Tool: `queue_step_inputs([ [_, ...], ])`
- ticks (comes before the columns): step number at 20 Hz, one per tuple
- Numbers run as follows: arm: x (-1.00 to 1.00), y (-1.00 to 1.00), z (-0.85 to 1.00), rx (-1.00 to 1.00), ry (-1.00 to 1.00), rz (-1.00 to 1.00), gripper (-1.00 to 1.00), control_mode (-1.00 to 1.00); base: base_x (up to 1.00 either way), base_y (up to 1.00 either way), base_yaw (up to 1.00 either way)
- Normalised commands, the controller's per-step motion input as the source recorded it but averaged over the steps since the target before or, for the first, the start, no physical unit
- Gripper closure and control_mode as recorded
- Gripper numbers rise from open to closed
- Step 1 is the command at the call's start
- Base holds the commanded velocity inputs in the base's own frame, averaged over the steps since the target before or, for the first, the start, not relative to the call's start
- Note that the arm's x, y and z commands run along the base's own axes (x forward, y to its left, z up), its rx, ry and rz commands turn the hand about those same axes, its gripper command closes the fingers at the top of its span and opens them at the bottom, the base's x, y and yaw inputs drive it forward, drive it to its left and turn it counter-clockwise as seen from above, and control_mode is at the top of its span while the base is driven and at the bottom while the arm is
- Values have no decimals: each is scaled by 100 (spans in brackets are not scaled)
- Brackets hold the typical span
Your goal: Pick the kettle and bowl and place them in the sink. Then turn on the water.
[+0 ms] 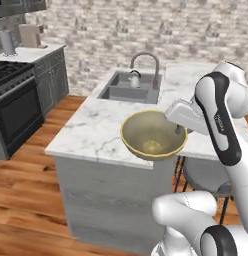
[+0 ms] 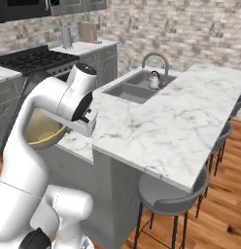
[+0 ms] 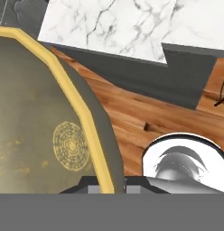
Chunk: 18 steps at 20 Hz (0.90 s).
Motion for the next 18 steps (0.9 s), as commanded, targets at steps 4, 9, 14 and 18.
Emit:
queue_step_inputs([
  [4, 0, 0, 0, 0, 0, 0, 100, 100, 85, 67, 7],
  [9, 0, 0, 0, 0, 0, 0, 100, 100, 52, 76, -26],
  [14, 0, 0, 0, 0, 0, 0, 100, 100, 53, 90, -43],
  [18, 0, 0, 0, 0, 0, 0, 100, 100, 37, 90, -54],
])
